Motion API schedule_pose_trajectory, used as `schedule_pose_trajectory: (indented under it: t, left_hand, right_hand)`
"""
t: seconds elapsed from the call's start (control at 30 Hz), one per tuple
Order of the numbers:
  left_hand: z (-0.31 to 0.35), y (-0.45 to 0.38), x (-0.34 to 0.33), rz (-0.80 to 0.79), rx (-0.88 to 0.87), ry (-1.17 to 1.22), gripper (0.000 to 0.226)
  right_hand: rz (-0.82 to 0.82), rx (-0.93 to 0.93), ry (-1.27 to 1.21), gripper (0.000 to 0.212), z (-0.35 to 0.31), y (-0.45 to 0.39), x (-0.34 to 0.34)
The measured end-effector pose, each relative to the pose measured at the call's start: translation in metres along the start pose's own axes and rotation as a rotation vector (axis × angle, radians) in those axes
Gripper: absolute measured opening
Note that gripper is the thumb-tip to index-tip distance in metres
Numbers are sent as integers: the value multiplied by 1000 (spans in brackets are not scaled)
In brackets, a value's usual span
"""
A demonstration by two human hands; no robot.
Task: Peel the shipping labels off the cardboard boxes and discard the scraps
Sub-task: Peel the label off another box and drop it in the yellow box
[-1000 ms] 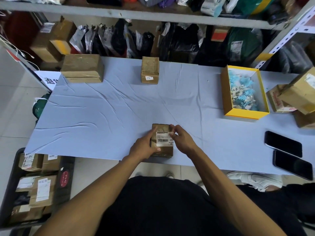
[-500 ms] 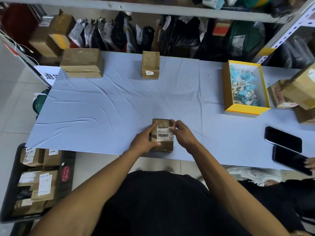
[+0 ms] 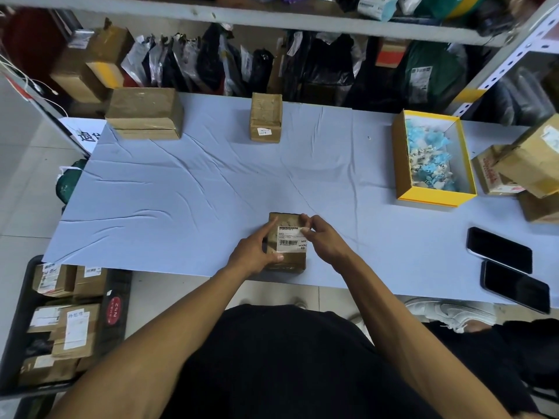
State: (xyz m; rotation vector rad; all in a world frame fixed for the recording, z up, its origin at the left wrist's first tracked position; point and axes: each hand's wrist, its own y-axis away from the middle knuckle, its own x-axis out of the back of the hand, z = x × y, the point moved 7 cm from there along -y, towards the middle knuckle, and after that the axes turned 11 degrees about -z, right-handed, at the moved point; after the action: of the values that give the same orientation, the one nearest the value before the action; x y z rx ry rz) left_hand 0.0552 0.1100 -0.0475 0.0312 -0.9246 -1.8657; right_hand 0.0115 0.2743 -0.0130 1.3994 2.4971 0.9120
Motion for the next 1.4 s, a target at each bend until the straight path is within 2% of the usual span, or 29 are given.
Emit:
schedule_pose_trajectory:
  t: [0.4, 0.8, 0.97, 1.2, 1.3, 1.33, 1.4]
  left_hand:
    - [-1, 1, 0, -2, 12, 7, 94]
    - [0, -1, 0, 9, 2, -35, 93]
    - [0, 1, -3, 18, 3, -69, 92]
    - [0, 1, -2, 17, 4, -93, 95]
    - [3, 0, -1, -1, -15, -93, 100]
    - [5, -1, 1, -8, -25, -90, 103]
    - [7, -2, 4, -25, -35, -89, 111]
  right_hand:
    - [-87, 31, -144, 28, -5, 13, 2]
    - [-72, 10, -197, 27, -4, 11, 5]
    - [35, 28, -189, 12, -7, 4, 16]
    - [115, 82, -282, 17, -2, 4, 17]
    - [208, 151, -294, 4, -2, 9, 28]
    - [224, 179, -265, 17, -2, 9, 31]
    - [204, 241, -183, 56, -4, 9, 30]
